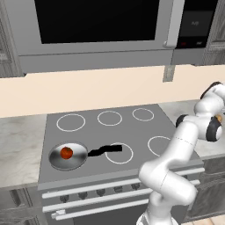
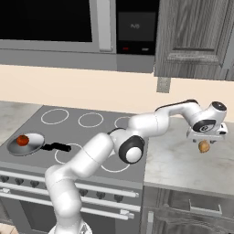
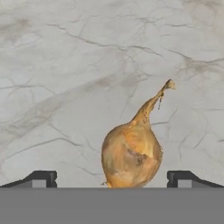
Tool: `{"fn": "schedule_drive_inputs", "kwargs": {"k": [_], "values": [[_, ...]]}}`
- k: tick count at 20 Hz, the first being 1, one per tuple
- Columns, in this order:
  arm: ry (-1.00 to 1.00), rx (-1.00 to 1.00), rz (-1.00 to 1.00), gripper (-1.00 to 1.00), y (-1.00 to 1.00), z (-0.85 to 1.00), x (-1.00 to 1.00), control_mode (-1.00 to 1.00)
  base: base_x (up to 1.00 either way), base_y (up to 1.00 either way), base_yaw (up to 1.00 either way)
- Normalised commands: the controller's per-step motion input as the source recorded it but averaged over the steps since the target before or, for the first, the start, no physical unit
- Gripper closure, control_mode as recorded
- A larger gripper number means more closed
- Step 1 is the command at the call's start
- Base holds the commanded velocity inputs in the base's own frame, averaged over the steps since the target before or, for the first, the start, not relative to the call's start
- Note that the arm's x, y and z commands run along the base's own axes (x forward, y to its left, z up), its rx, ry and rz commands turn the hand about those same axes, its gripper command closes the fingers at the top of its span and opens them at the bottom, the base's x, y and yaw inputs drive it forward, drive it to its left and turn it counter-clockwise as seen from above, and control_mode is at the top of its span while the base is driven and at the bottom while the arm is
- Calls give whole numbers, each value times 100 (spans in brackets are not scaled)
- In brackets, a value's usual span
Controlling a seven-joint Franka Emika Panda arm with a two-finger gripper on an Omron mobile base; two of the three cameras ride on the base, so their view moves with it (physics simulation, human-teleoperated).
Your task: Place the pan on the front left burner on the stove. Then place the tomato and the onion in the pan and turn on the front left burner.
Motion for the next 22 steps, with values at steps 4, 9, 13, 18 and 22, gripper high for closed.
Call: {"fn": "schedule_drive_inputs", "kwargs": {"k": [4,9,13,18,22], "values": [[0,0,0,-100,0,-25,3,-100,0,0,0],[0,0,0,-100,0,-15,7,-100,0,0,0],[0,0,0,-100,0,-3,6,-100,0,0,0],[1,-1,0,-100,0,-11,4,-100,0,0,0],[2,-2,0,-100,-4,-16,4,-100,0,0,0]]}}
